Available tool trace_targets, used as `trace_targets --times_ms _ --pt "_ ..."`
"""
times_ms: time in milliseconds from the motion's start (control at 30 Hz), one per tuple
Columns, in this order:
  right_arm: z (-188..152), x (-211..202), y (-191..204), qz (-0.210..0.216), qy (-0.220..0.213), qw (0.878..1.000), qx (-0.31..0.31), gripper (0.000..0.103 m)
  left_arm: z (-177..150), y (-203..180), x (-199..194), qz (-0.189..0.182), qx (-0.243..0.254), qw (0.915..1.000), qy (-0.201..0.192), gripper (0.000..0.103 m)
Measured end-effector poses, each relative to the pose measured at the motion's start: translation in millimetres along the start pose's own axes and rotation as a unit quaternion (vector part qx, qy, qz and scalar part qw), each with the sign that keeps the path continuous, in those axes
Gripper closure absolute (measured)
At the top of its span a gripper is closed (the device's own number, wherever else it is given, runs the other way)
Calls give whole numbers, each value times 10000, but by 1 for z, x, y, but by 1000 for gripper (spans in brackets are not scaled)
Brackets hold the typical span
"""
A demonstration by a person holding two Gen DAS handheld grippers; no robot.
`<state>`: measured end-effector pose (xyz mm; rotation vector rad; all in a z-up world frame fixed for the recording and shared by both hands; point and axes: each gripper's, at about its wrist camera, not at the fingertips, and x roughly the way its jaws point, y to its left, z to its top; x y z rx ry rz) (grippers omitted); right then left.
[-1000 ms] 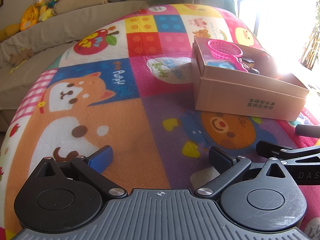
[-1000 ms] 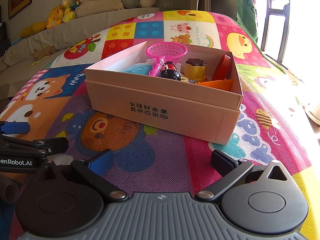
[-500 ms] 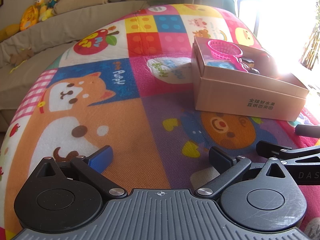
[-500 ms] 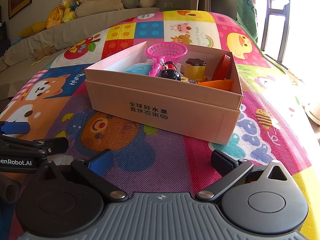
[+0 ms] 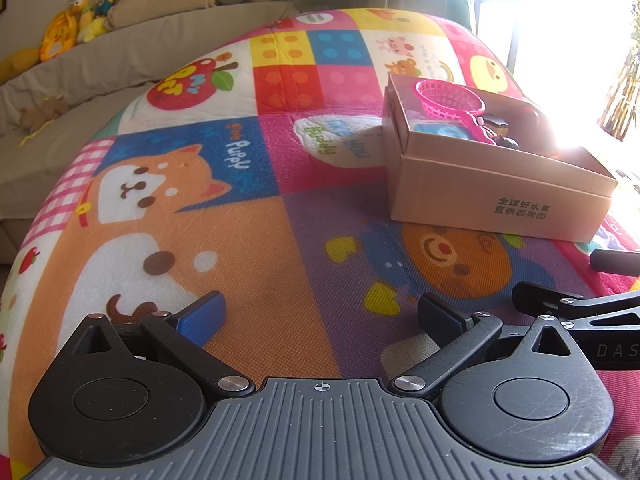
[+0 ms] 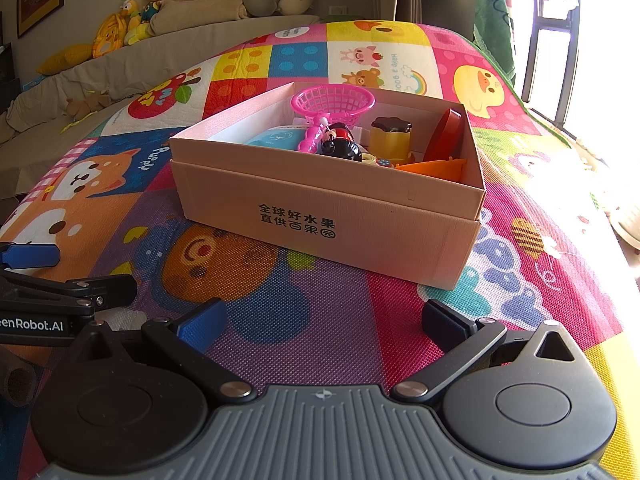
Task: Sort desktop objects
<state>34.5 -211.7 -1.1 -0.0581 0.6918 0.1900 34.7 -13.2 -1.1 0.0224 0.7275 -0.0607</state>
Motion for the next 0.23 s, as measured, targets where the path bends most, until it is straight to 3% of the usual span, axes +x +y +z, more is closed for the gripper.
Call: trace_targets --times_ms 233 --pt "0 0 0 0 0 10000 -1 0 0 1 0 11 3 10000 5 0"
